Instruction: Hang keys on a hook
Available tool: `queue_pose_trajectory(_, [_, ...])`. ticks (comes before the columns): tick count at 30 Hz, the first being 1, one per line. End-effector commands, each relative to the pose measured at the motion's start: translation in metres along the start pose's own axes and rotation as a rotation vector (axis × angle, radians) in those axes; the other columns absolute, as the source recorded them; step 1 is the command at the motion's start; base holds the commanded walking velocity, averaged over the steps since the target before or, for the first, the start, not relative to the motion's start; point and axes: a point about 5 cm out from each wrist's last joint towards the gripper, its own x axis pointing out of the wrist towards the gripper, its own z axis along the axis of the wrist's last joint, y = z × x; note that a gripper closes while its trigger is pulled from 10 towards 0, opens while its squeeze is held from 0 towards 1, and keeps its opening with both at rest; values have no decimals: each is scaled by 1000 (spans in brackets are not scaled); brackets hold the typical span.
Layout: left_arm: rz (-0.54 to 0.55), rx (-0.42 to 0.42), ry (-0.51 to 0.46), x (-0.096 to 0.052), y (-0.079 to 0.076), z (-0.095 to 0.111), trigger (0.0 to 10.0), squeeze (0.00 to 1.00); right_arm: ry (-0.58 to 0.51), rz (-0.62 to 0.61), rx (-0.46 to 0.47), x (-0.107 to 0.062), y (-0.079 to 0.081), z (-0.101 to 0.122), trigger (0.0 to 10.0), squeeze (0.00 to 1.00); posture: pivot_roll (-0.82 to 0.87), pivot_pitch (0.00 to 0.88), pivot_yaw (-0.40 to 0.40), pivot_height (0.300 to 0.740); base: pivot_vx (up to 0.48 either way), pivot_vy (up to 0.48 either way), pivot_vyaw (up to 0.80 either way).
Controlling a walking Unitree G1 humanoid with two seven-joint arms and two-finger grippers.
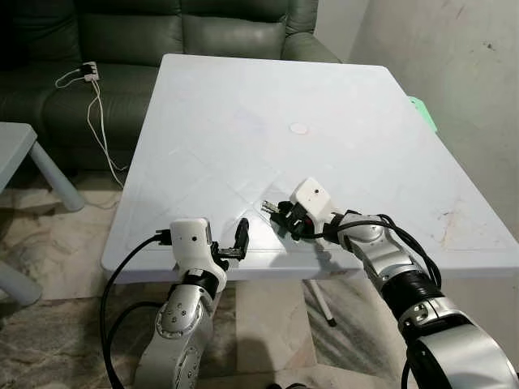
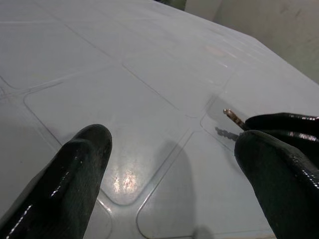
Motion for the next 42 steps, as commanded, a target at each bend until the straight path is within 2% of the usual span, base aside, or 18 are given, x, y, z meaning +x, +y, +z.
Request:
queue_pose_trajectory(1, [-15,-65,-9,0,-14,2,10000,0,41,-14,20,-4,-3,-9,0,0,79,127,-161,740,0,0,0])
queue_pose_trajectory(11, [-10,-70,-10,0,-15,2,10000,0,-3,6,88,-4,-4,-4,0,0,79,127,-163,740,0,0,0])
queue_pose_trajectory(12, [-9,-72,-10,0,-15,2,10000,0,-20,10,129,-4,-6,-2,0,0,80,126,-164,740,0,0,0])
queue_pose_trajectory(18, [-8,-75,-9,0,-16,2,10000,0,-56,6,221,-5,-11,2,0,0,81,122,-167,740,0,0,0])
queue_pose_trajectory(21, [-8,-77,-9,0,-17,2,10000,0,-92,10,319,-5,-15,7,0,0,82,119,-167,740,0,0,0])
queue_pose_trajectory(23, [-7,-77,-10,0,-17,2,10000,0,-92,12,331,-5,-15,8,0,0,84,117,-166,740,0,0,0])
queue_pose_trajectory(27, [-6,-79,-8,0,-17,1,10000,0,-99,-12,427,-4,-21,11,0,0,87,109,-167,740,0,0,0])
queue_pose_trajectory(29, [-6,-80,-8,0,-17,1,10000,0,-87,-26,434,-4,-22,11,0,0,87,109,-167,740,0,0,0])
queue_pose_trajectory(30, [-5,-79,-8,0,-17,1,10000,0,-86,-26,441,-4,-22,11,4275,0,88,105,-166,740,0,0,0])
queue_pose_trajectory(31, [-6,-79,-8,0,-17,1,10000,0,-82,-25,434,-3,-21,11,5333,0,88,104,-166,740,0,0,0])
queue_pose_trajectory(32, [-6,-79,-8,0,-17,1,10000,0,-81,-25,434,-3,-21,10,10000,0,88,104,-166,740,0,0,0])
queue_pose_trajectory(35, [-7,-78,-9,0,-18,1,10000,0,-122,0,380,-4,-18,11,10000,0,91,101,-167,740,0,0,0])
queue_pose_trajectory(38, [-5,-77,-9,0,-18,1,10000,0,-91,3,392,-3,-17,8,10000,0,92,100,-169,740,0,0,0])
queue_pose_trajectory(42, [-3,-78,-11,0,-18,1,10000,0,-107,11,423,-3,-17,9,10000,0,91,102,-170,740,0,0,0])
